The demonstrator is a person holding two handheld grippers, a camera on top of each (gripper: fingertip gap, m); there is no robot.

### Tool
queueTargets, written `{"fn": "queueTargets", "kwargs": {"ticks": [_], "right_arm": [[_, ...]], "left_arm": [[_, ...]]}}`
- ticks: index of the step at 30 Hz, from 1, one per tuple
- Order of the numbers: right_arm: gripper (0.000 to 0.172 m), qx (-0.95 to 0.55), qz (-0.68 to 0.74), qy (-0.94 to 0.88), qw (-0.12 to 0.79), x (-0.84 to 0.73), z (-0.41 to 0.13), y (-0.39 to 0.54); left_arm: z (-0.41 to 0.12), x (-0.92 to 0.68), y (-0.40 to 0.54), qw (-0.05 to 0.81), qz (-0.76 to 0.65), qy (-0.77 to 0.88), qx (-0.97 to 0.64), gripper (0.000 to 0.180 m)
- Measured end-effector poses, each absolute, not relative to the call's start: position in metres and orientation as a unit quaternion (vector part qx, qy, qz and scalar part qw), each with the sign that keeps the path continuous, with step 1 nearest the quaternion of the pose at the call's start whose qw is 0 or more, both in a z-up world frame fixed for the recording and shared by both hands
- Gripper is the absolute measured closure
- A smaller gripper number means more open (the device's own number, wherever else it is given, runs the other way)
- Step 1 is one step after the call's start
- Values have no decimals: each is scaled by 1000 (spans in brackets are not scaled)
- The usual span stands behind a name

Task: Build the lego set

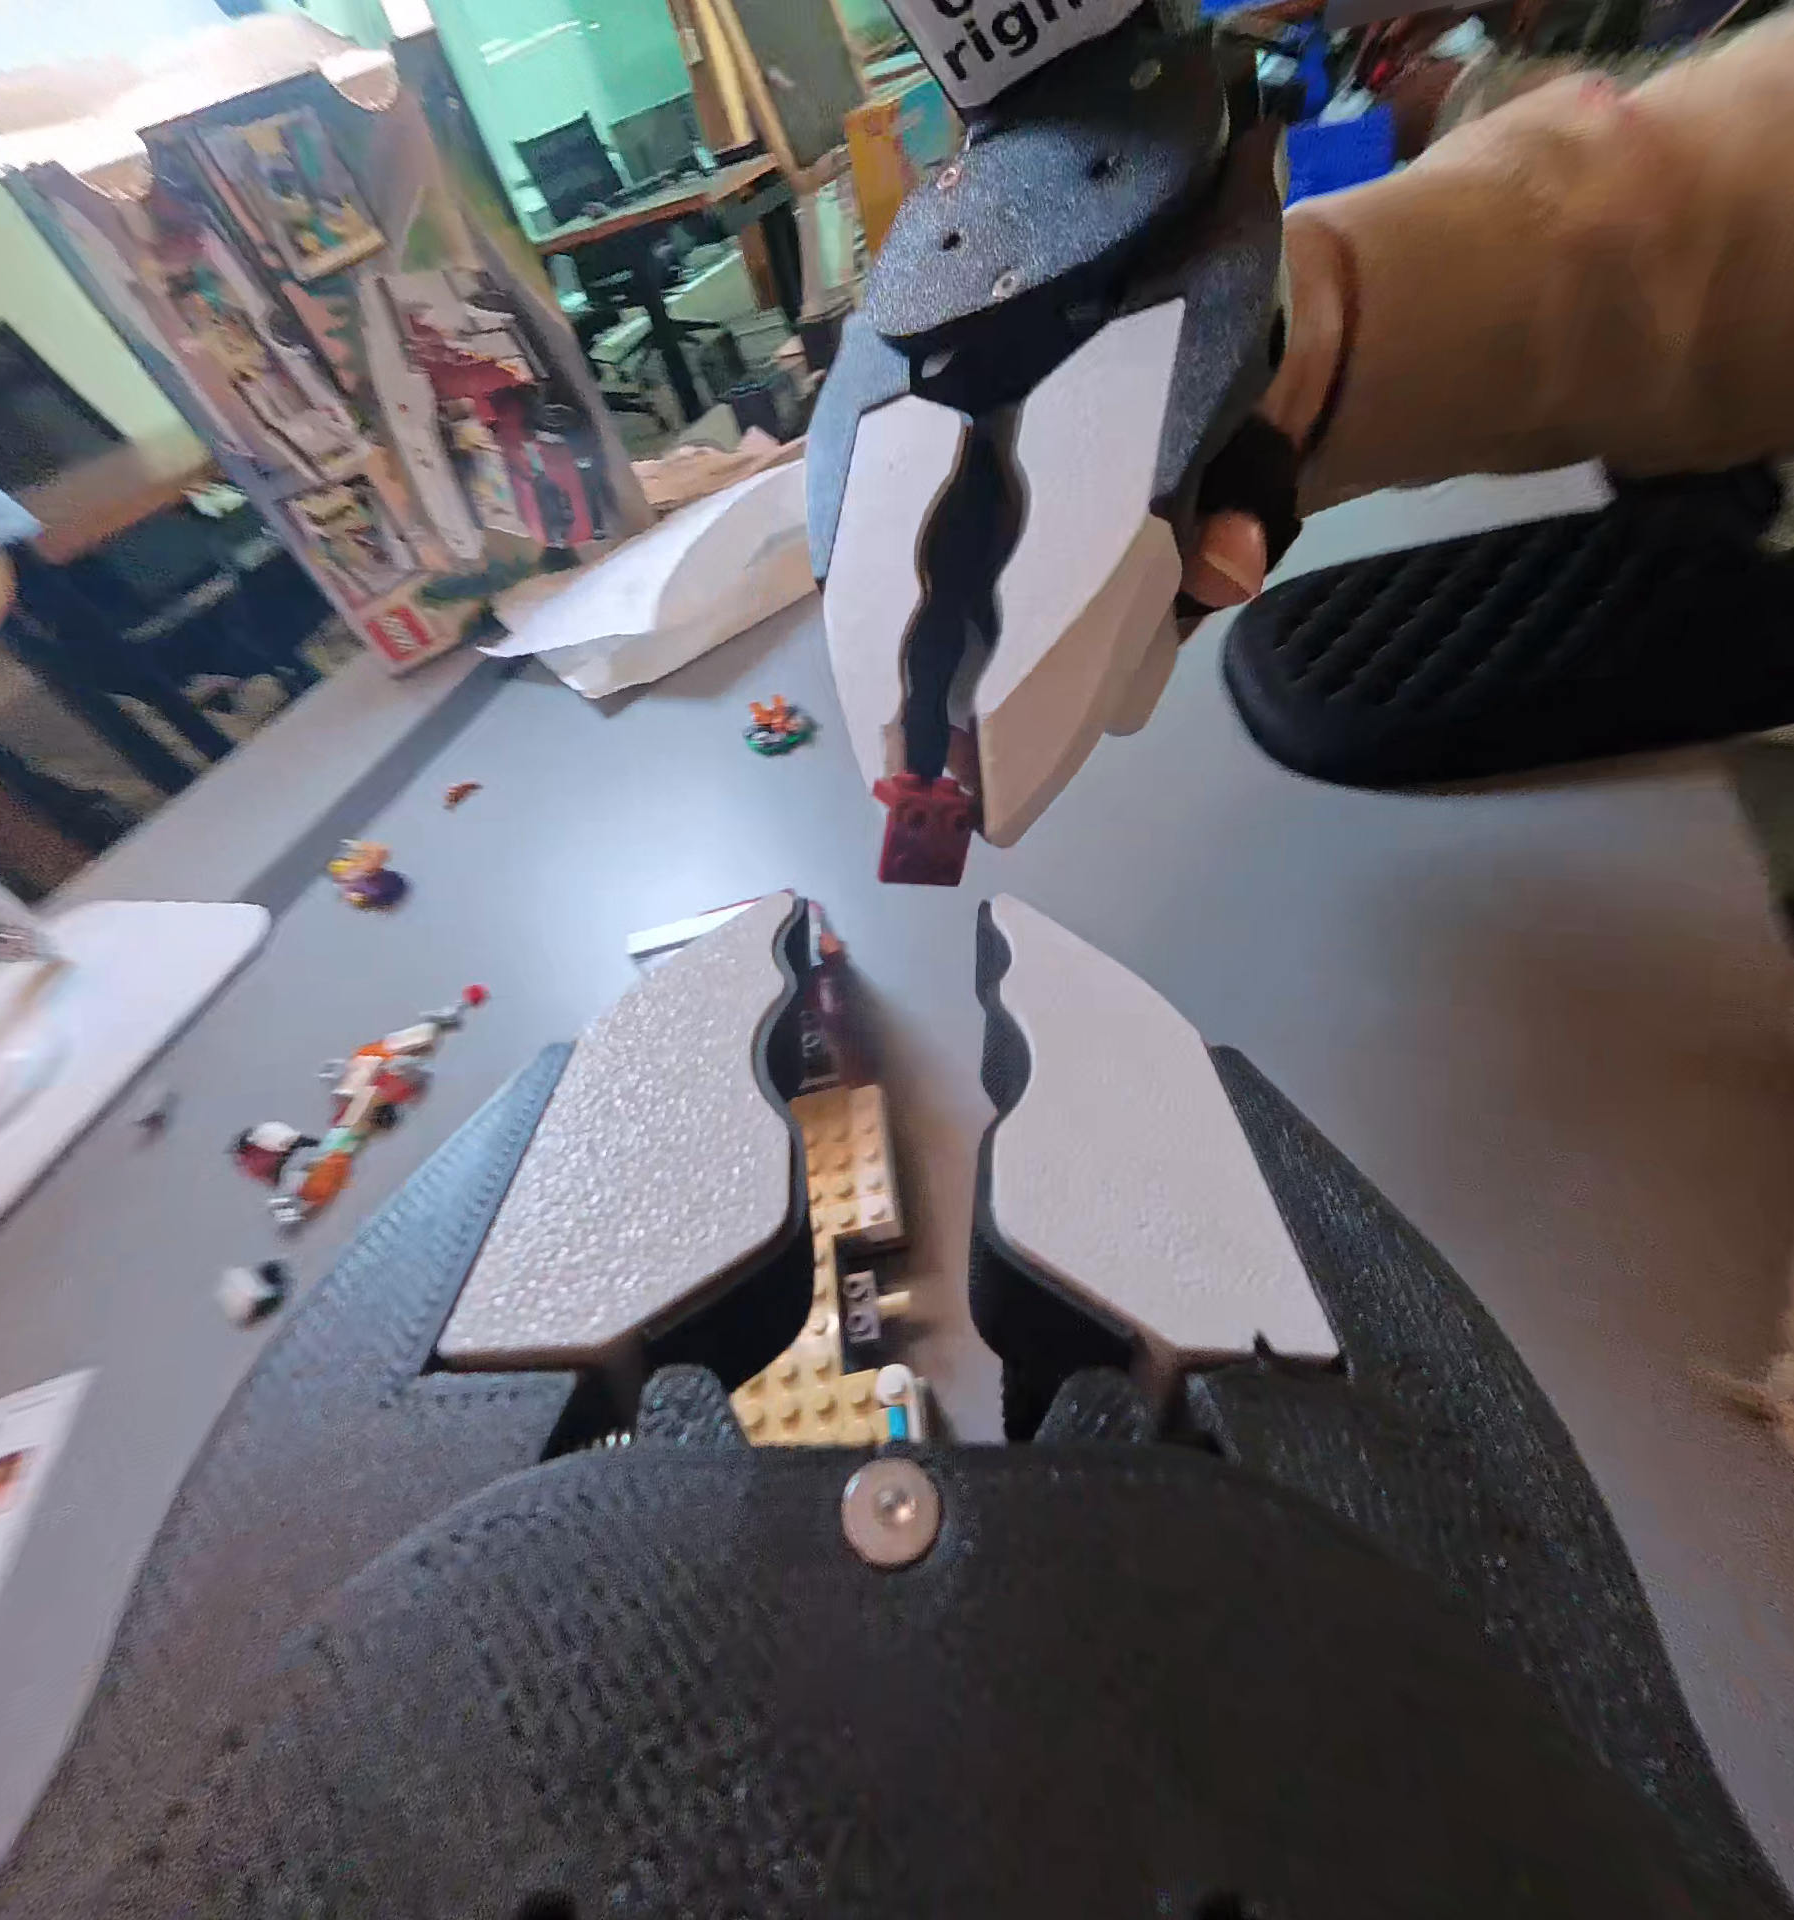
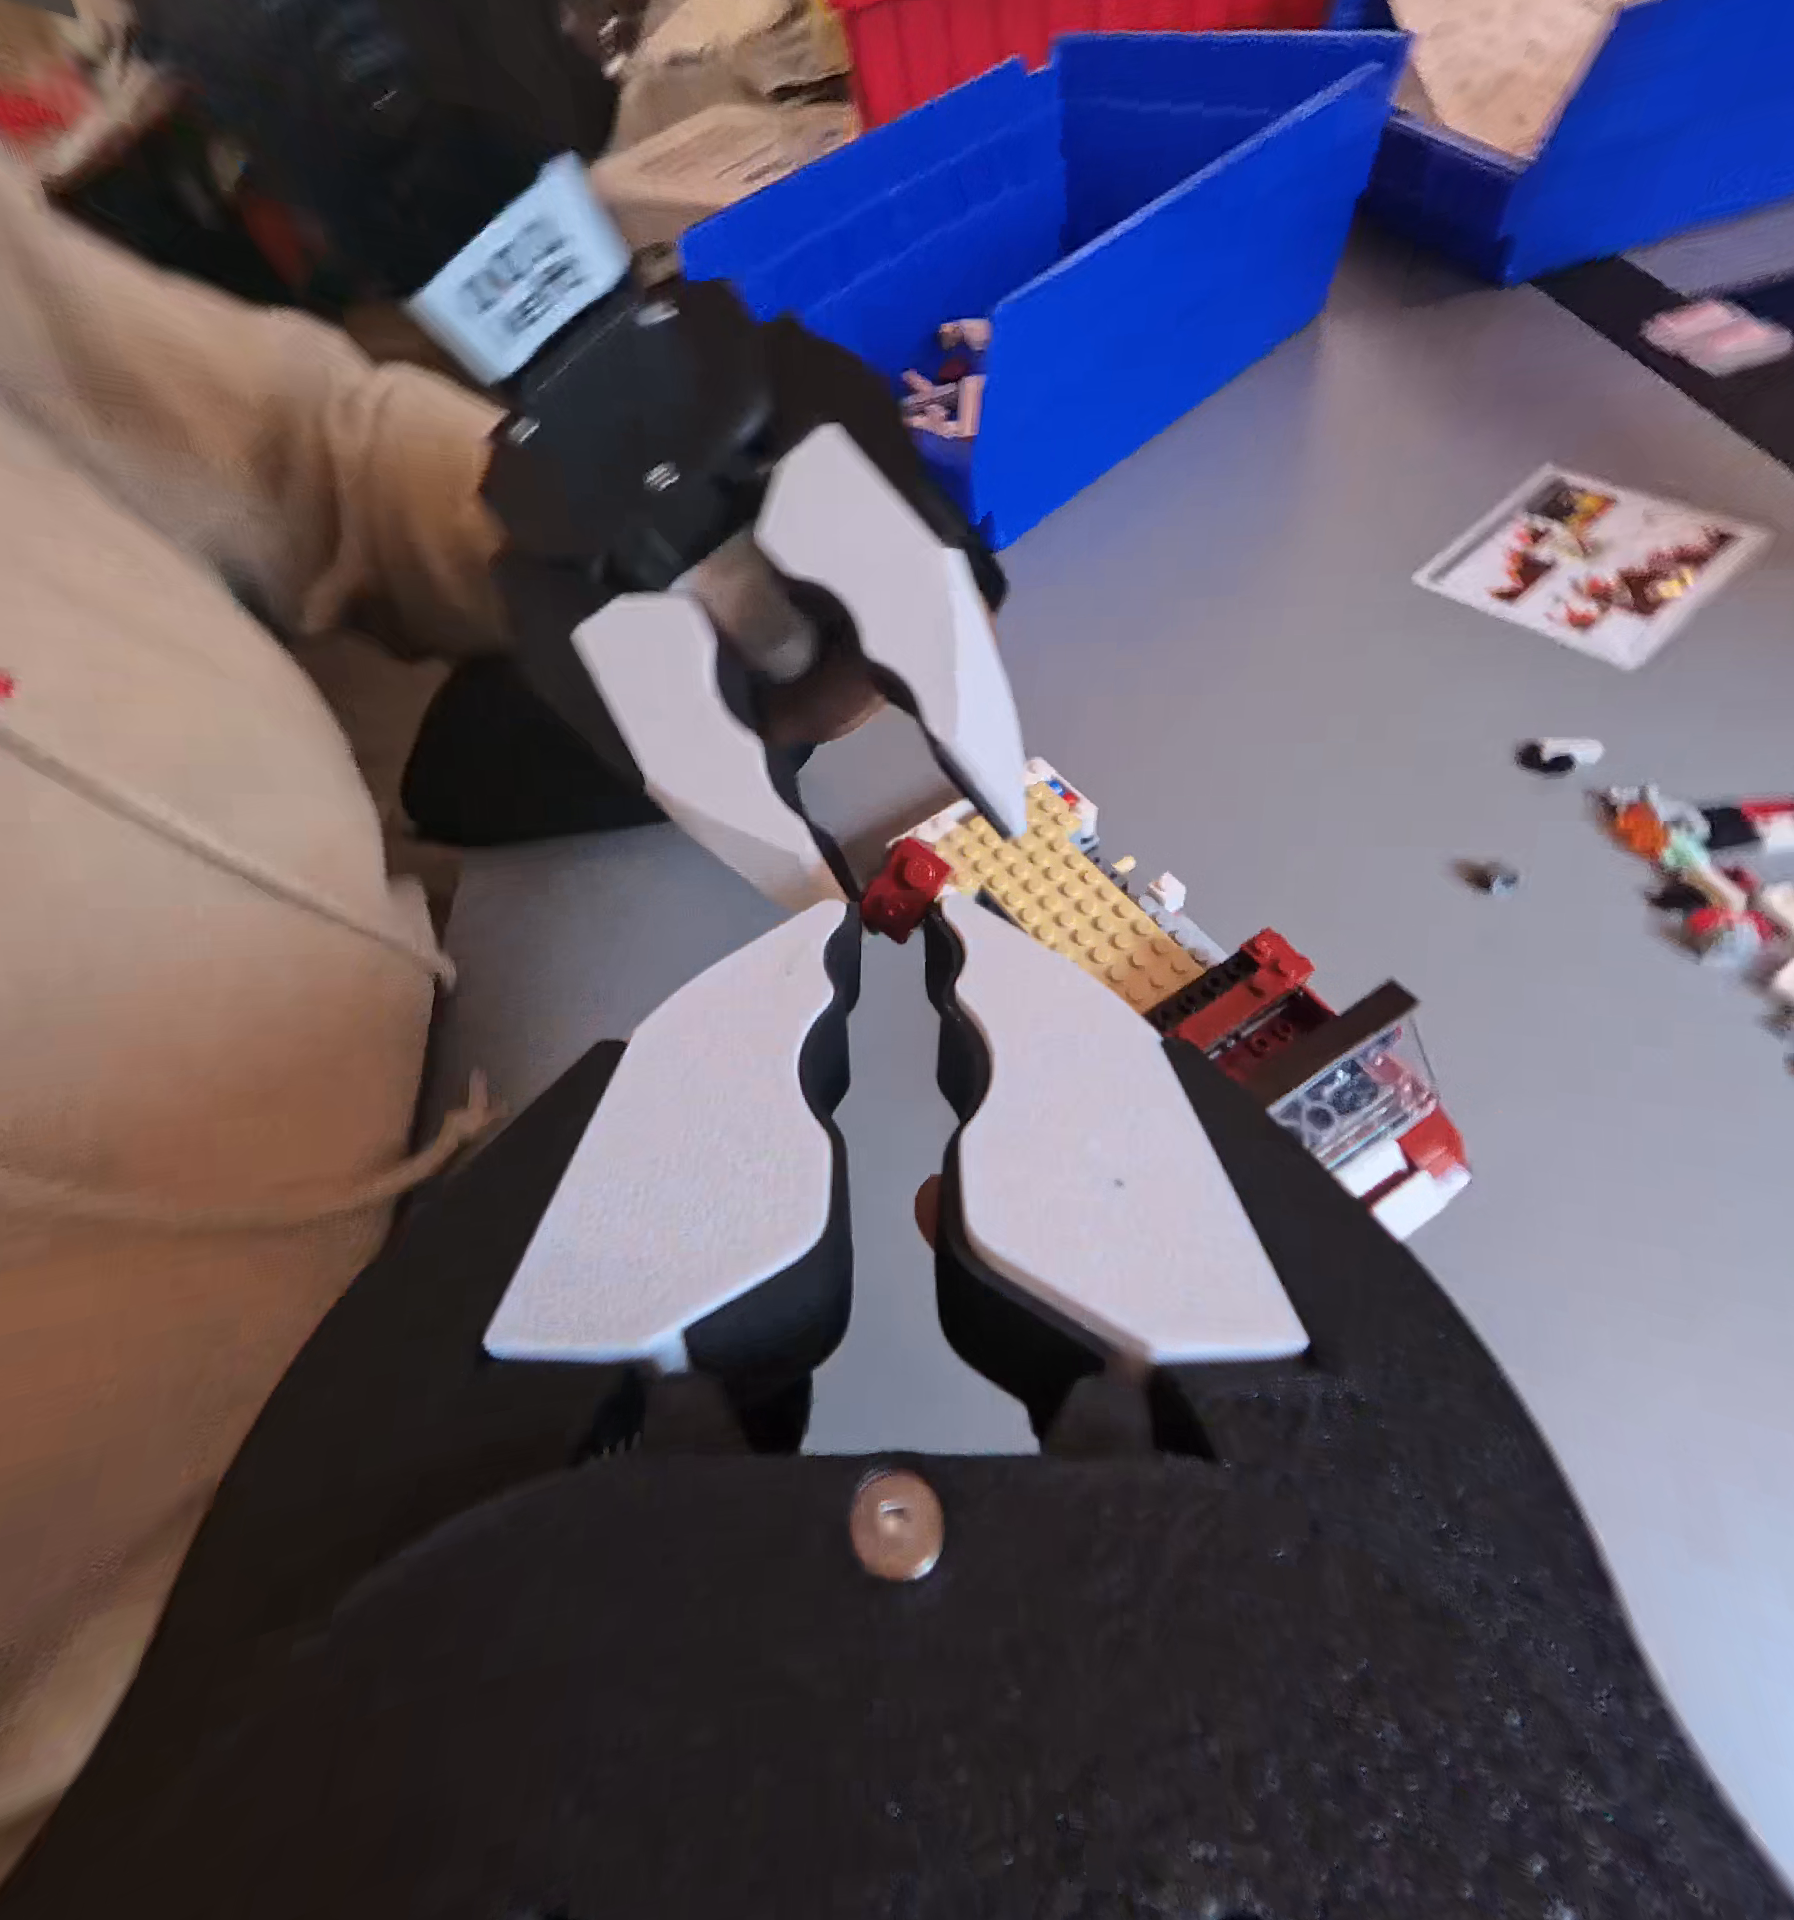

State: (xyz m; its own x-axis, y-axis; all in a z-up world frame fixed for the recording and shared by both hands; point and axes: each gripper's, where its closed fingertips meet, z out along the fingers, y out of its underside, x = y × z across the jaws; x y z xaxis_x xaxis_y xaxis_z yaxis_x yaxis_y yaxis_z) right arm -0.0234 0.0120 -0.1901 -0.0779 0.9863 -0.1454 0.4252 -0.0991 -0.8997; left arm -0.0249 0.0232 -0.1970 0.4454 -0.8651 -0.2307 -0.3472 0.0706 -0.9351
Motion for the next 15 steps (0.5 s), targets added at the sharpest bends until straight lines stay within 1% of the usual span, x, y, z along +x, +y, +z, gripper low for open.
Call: {"fn": "queueTargets", "kwargs": {"ticks": [3, 5, 7, 10, 13, 15], "right_arm": [[160, -542, 395, -670, 319, -17, -190, 2], [160, -522, 382, -695, 313, -17, -189, -2], [160, -508, 388, -707, 304, -18, -186, -7], [160, -498, 380, -719, 301, -19, -187, -9], [161, -508, 378, -711, 307, -19, -189, -5], [162, -531, 367, -690, 328, -21, -188, 5]], "left_arm": [[-191, -19, 8, 495, -387, 437, -644, 151], [-185, -17, 1, 465, -448, 420, -637, 155], [-186, -16, -3, 455, -461, 423, -634, 160], [-188, -14, -6, 458, -449, 438, -630, 173], [-188, -16, -3, 475, -425, 442, -632, 175], [-187, -19, 3, 497, -400, 435, -635, 177]]}}
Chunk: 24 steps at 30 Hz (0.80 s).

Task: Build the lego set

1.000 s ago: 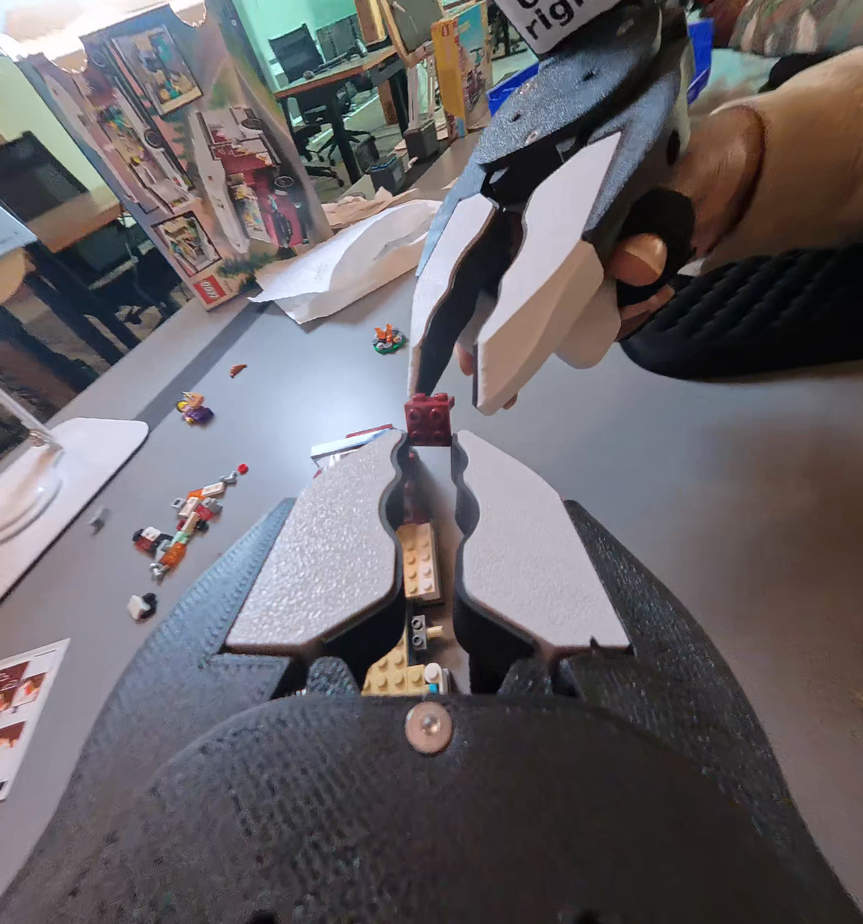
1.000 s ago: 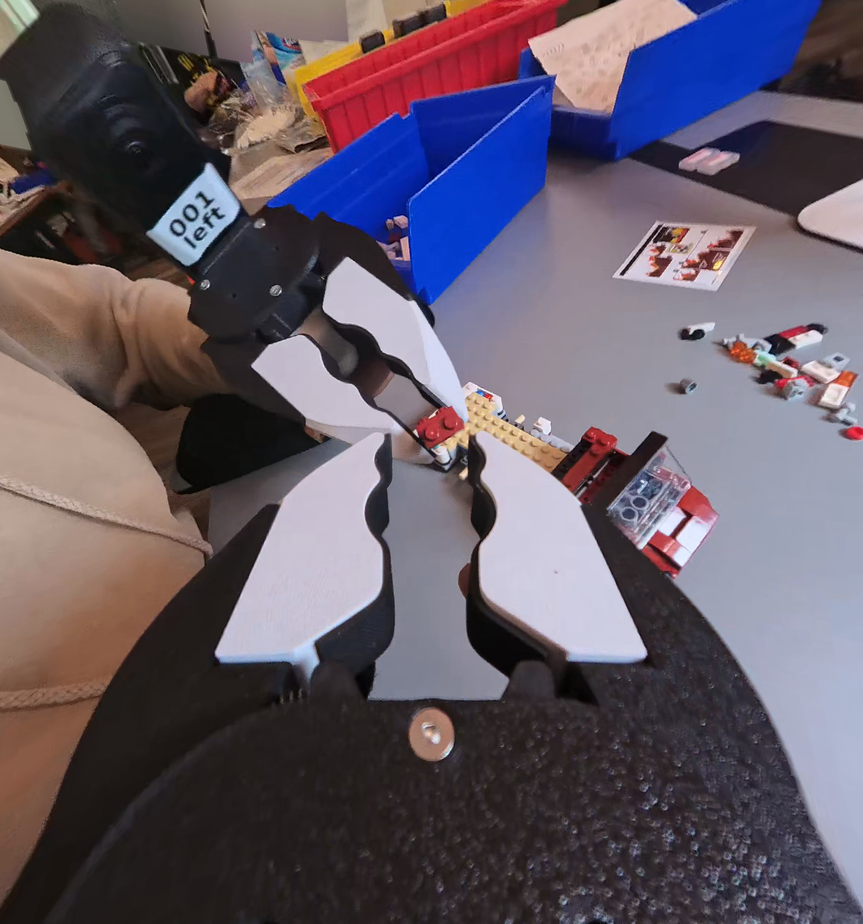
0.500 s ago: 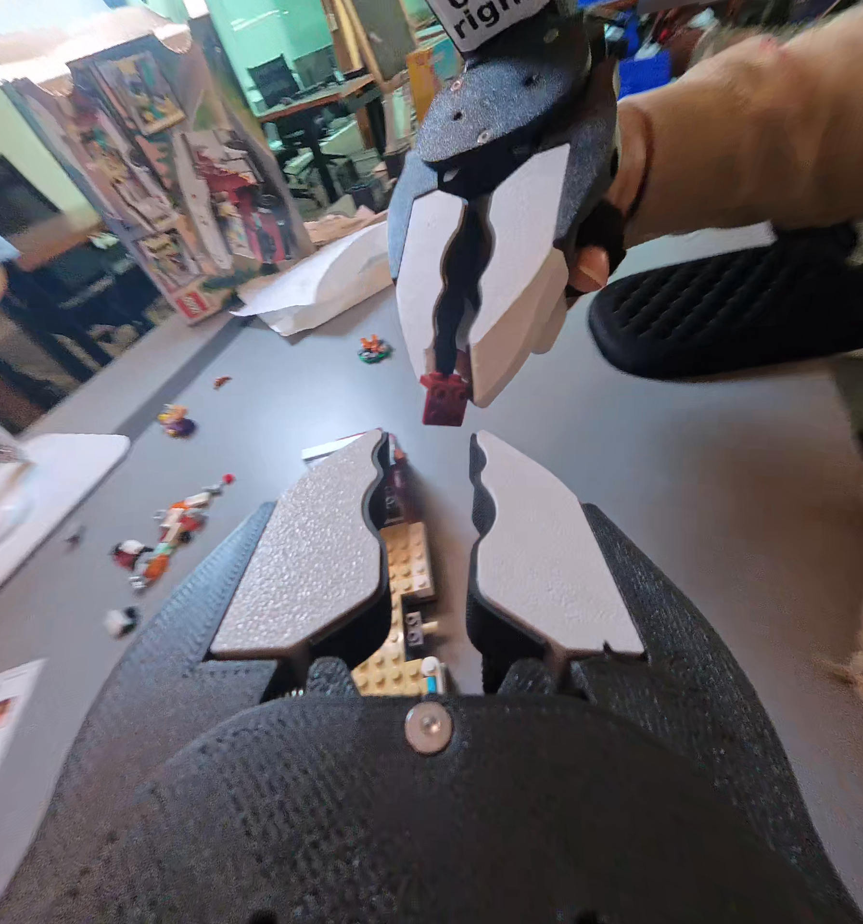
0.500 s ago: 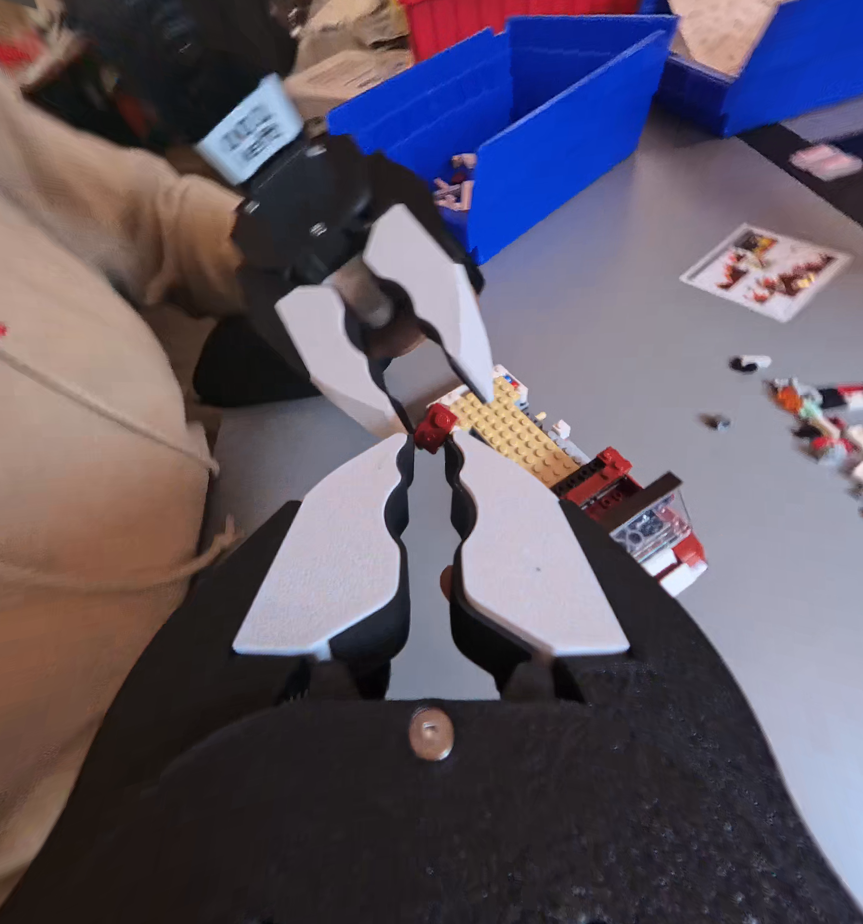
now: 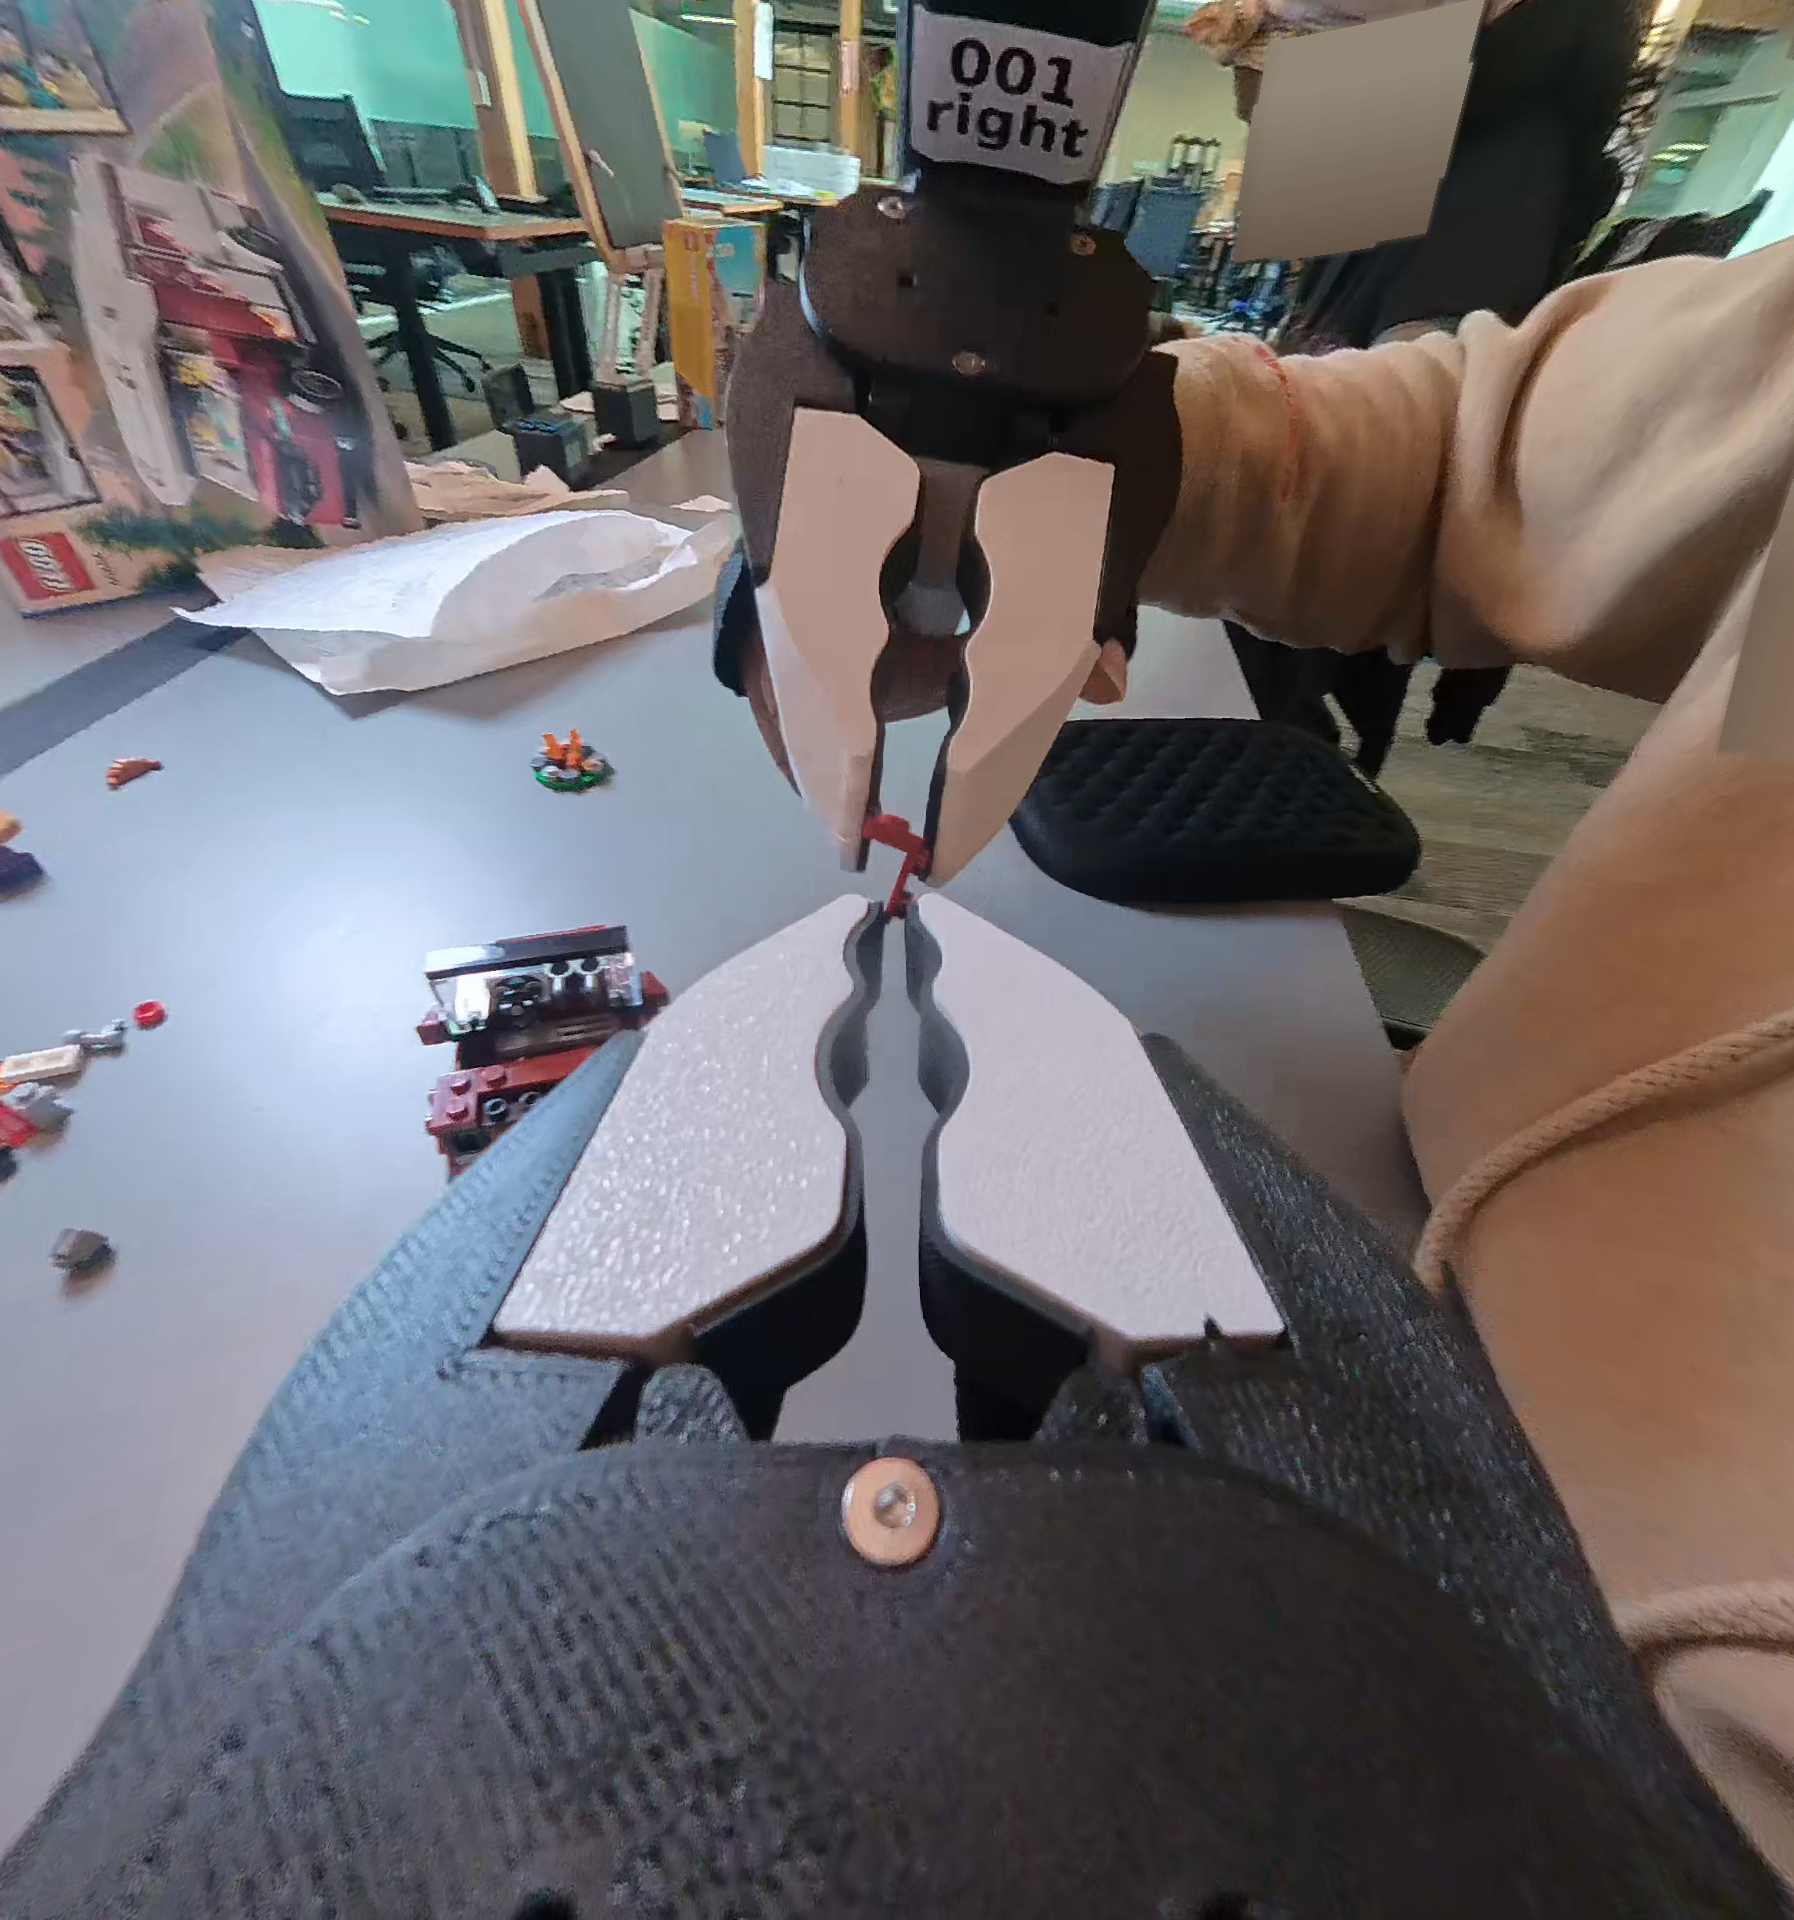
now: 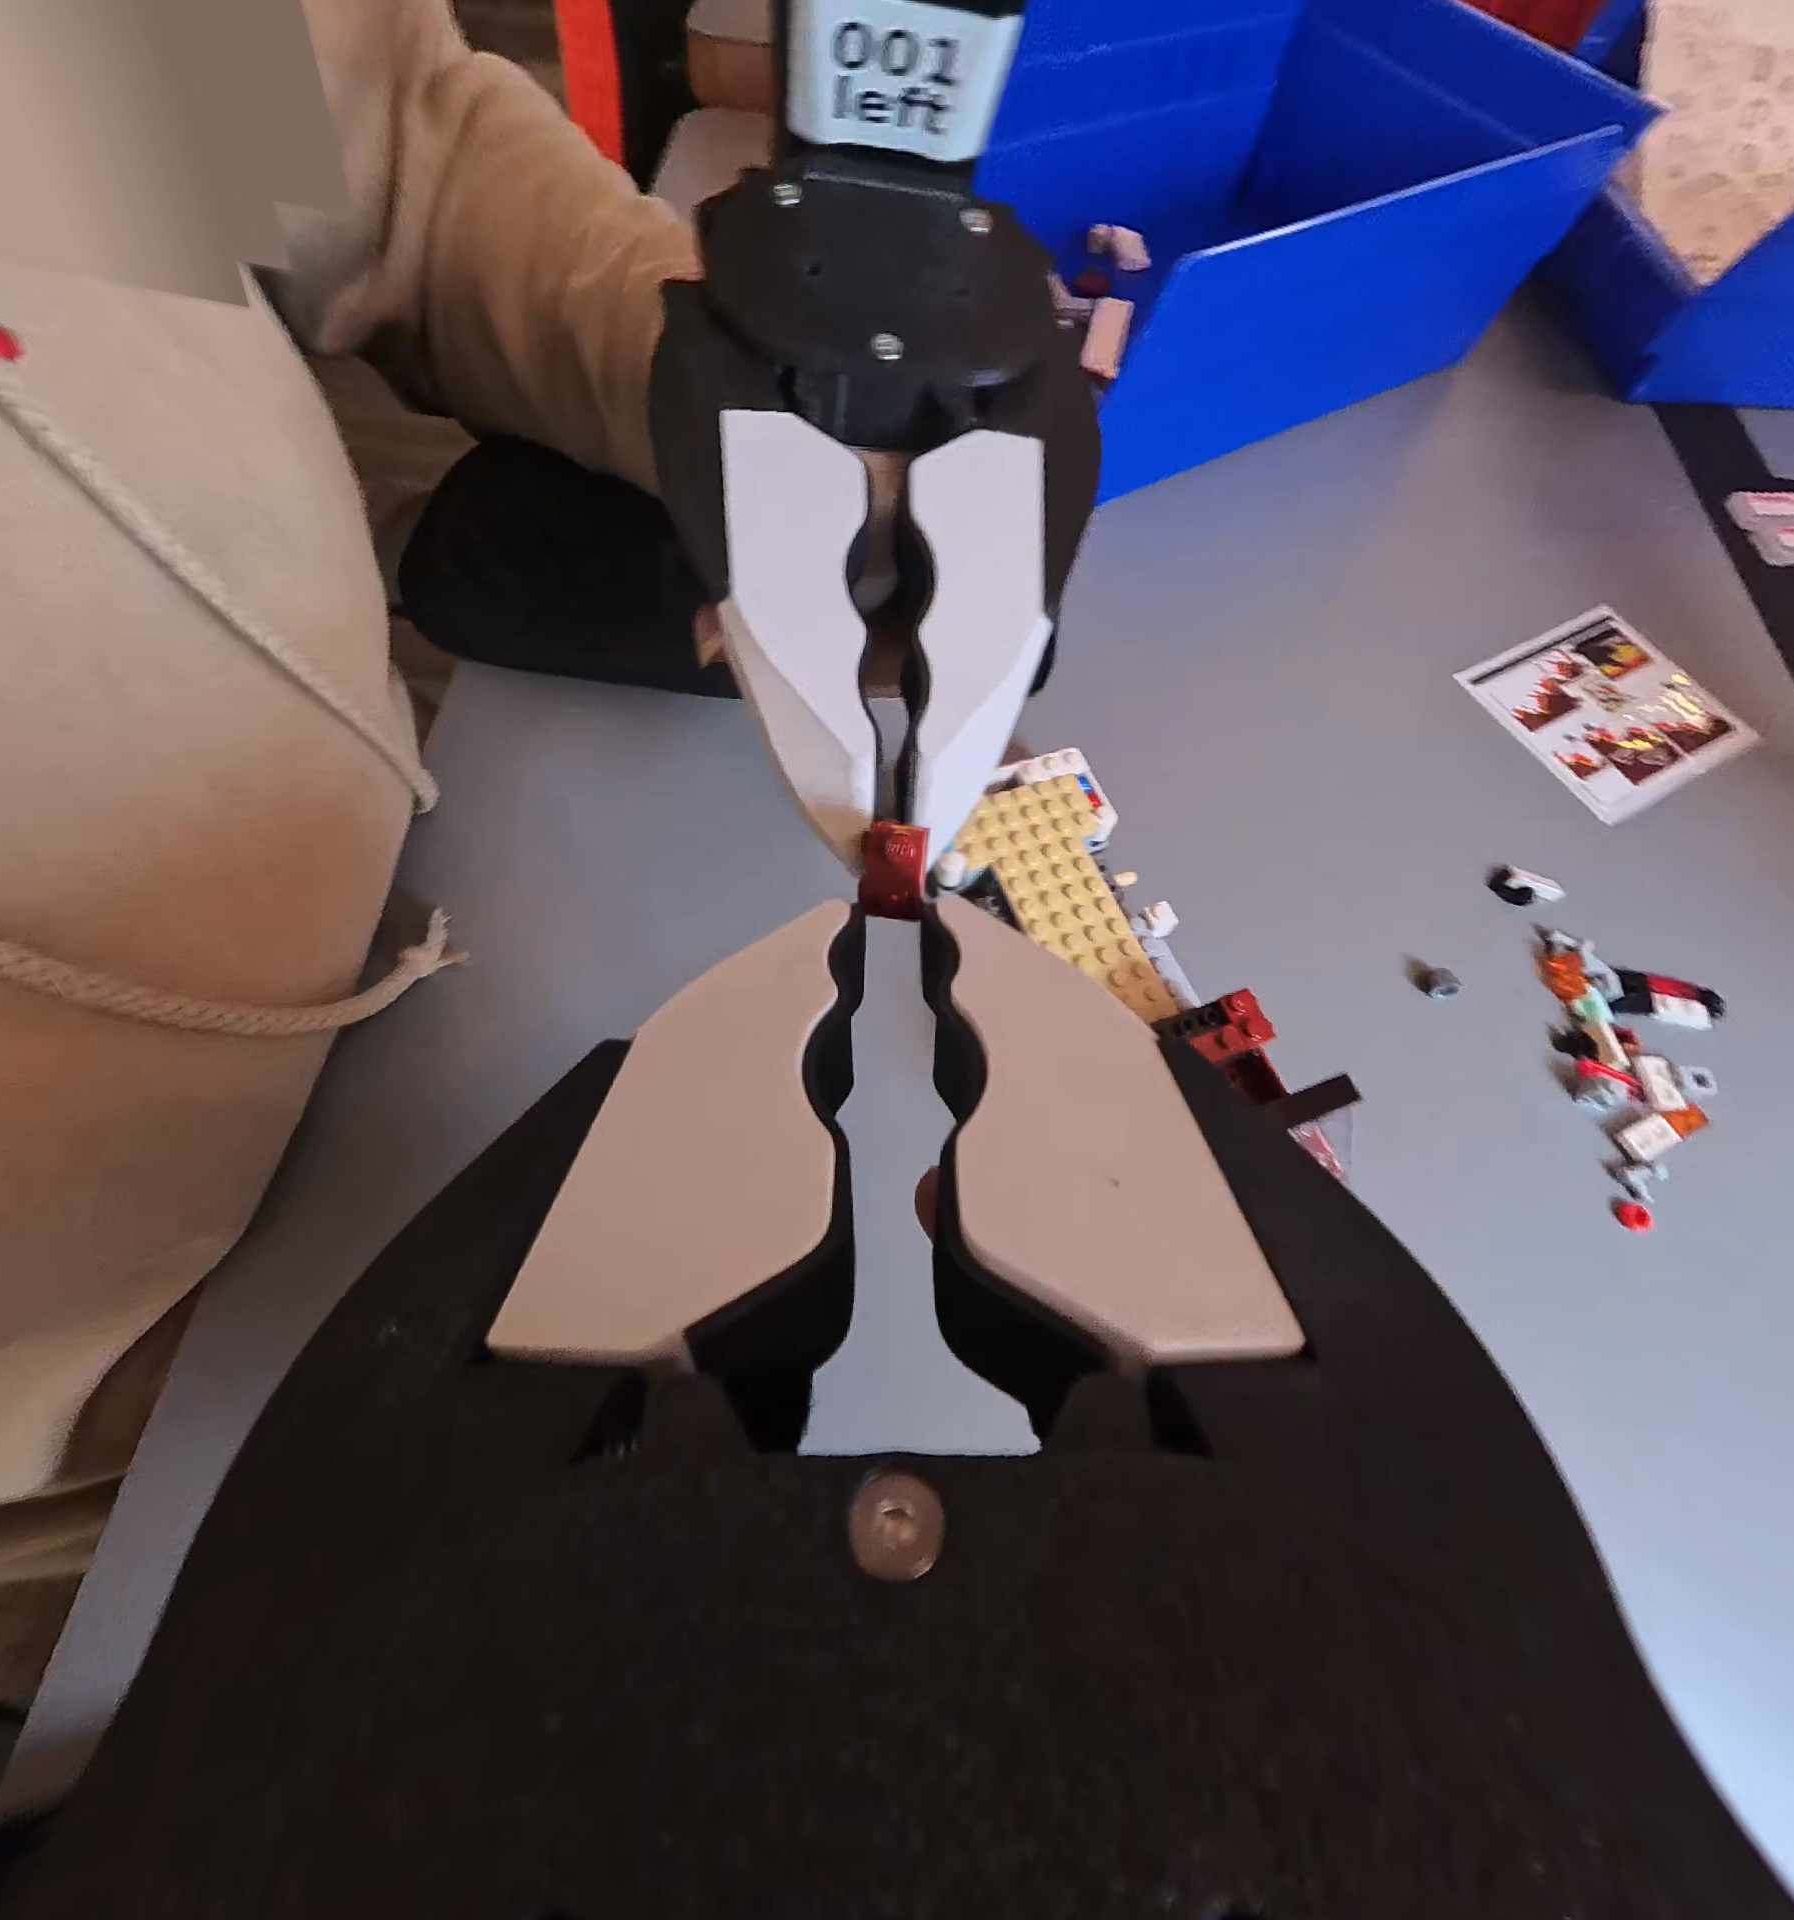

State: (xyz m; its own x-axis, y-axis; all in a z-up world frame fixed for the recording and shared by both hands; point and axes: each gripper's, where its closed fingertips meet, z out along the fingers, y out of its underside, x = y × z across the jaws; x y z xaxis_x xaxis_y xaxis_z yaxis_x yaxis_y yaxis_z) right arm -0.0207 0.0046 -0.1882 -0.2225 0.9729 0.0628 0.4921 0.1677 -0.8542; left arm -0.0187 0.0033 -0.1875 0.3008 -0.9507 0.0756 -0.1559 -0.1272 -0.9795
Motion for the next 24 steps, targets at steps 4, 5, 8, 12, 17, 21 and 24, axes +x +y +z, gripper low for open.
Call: {"fn": "queueTargets", "kwargs": {"ticks": [4, 5, 8, 12, 17, 21, 24], "right_arm": [[154, -559, 342, -657, 373, -22, -186, 14], [155, -561, 335, -652, 385, -23, -186, 15], [158, -564, 318, -651, 397, -24, -189, 17], [160, -562, 320, -659, 385, -24, -193, 16], [156, -560, 330, -664, 369, -25, -194, 18], [159, -555, 334, -671, 361, -27, -195, 17], [160, -553, 329, -680, 351, -28, -198, 18]], "left_arm": [[-192, -21, 12, 510, -374, 420, -651, 177], [-194, -21, 13, 507, -375, 419, -653, 177], [-197, -19, 12, 499, -381, 417, -657, 177], [-201, -18, 10, 497, -373, 426, -657, 178], [-201, -18, 11, 500, -374, 427, -654, 178], [-202, -19, 12, 499, -375, 427, -654, 178], [-205, -20, 12, 495, -375, 428, -657, 177]]}}
